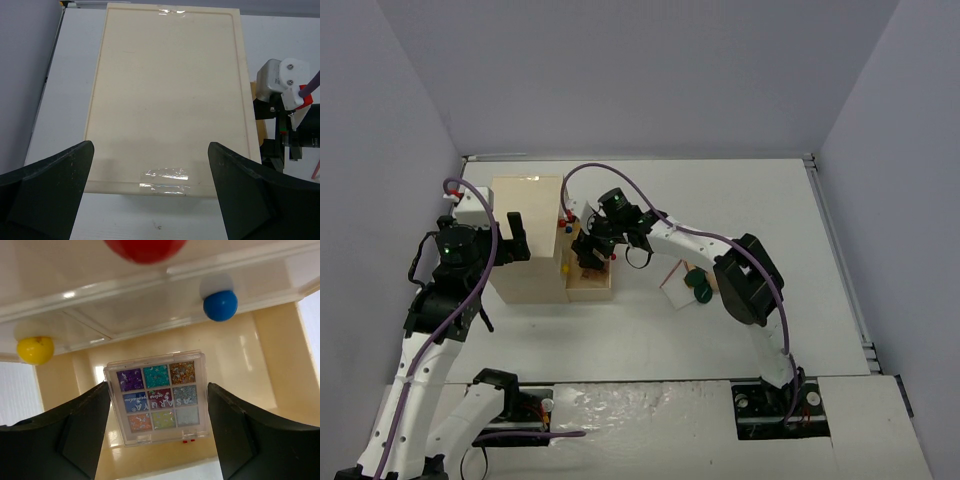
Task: Organize the makeup
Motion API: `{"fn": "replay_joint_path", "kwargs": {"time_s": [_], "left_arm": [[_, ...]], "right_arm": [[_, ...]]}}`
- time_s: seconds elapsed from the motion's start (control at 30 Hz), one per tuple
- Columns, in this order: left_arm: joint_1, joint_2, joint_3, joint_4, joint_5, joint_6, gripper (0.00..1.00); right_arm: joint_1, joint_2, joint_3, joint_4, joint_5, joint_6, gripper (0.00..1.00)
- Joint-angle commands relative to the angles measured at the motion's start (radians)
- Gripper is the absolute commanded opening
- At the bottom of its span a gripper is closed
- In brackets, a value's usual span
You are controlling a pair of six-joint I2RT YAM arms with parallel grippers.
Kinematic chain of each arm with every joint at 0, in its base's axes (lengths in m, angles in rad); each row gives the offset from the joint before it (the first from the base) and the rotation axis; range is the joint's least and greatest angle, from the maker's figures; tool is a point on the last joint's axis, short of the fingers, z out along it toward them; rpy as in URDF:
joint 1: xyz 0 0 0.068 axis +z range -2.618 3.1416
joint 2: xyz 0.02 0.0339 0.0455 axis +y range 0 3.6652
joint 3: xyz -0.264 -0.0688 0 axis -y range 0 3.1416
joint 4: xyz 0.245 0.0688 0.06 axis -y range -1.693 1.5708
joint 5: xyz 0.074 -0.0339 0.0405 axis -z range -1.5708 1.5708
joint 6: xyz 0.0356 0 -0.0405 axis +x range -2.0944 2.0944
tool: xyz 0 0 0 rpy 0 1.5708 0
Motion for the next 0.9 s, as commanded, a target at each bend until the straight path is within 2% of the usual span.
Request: {"fn": "replay_joint_path", "kwargs": {"time_s": [0.0,0.13,0.27,0.37,0.47,0.6,0.87], "left_arm": [[0.008,-0.002,0.022,0.07,0.011,-0.013,0.97],[0.008,0.0,0.023,0.069,0.013,-0.012,0.97],[0.008,0.001,0.023,0.067,0.012,-0.013,0.97],[0.008,0.002,0.024,0.066,0.008,-0.014,0.97],[0.008,0.003,0.026,0.063,0.007,-0.013,0.97],[0.008,0.008,0.028,0.061,0.011,-0.014,0.97],[0.008,0.019,0.031,0.058,0.022,-0.018,0.97]], "right_arm": [[0.003,-0.08,0.007,0.071,0.05,-0.006,0.84],[0.001,-0.187,-0.038,0.073,0.132,0.025,1.0],[-0.008,-0.272,-0.107,0.075,0.277,0.069,1.0],[-0.03,-0.367,-0.184,0.073,0.433,0.176,1.0],[-0.112,-0.457,-0.316,0.061,0.525,0.288,1.0],[-0.281,-0.57,-0.5,0.008,0.6,0.425,1.0],[-0.517,-0.733,-0.738,-0.077,0.642,0.578,0.98]]}}
